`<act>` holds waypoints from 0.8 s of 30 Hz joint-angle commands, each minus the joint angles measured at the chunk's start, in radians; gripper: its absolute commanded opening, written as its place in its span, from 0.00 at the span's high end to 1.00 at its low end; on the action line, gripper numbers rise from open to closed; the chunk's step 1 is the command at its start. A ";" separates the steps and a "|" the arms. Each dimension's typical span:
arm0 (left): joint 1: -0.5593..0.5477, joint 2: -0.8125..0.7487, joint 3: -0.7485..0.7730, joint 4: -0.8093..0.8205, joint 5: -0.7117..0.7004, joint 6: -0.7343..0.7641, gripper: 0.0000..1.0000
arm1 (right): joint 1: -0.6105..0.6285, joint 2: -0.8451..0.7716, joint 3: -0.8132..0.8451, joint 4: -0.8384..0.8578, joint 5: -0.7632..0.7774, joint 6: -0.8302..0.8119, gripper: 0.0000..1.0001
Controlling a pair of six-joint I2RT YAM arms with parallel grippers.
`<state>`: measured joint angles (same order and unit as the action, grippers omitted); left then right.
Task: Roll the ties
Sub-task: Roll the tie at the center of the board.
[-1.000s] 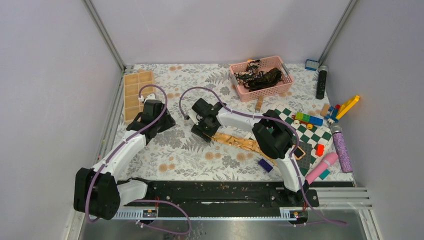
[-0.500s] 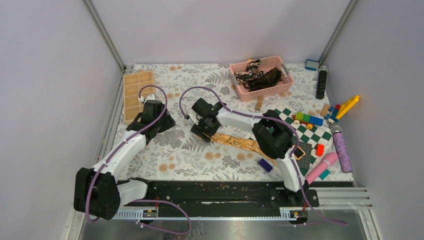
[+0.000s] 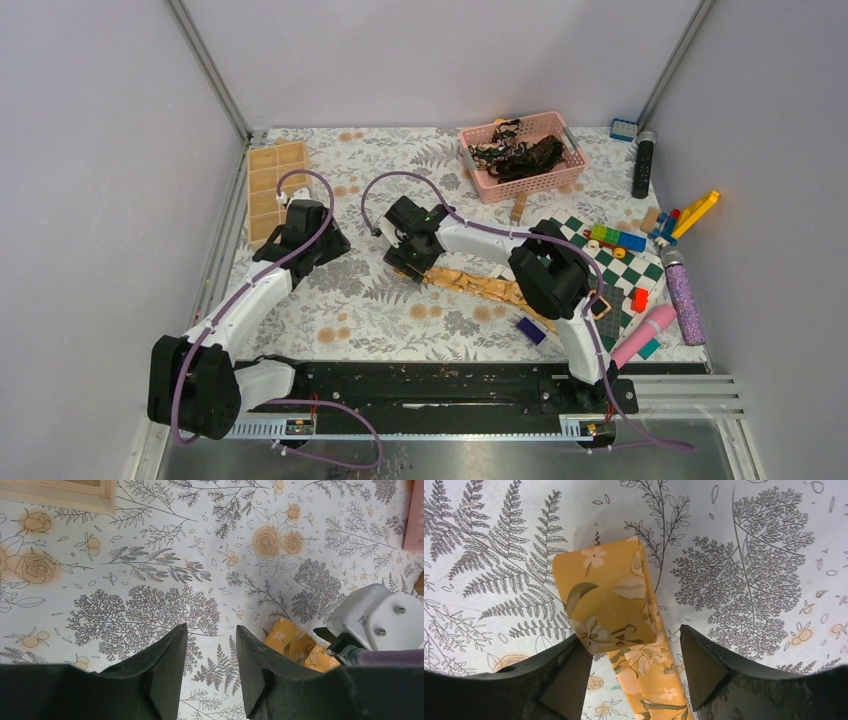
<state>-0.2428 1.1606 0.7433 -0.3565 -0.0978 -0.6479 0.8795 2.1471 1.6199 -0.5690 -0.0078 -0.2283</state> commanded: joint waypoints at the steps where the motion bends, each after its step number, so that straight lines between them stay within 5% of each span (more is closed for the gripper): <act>1: 0.006 0.006 -0.004 0.049 0.021 -0.004 0.58 | 0.011 -0.067 -0.011 0.009 0.036 0.001 0.31; 24: 0.010 0.008 -0.005 0.050 0.028 -0.005 0.58 | 0.021 -0.039 -0.018 -0.002 0.011 0.009 0.47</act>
<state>-0.2417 1.1679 0.7429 -0.3435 -0.0875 -0.6479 0.8837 2.1372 1.6047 -0.5659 0.0078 -0.2272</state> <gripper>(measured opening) 0.420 0.544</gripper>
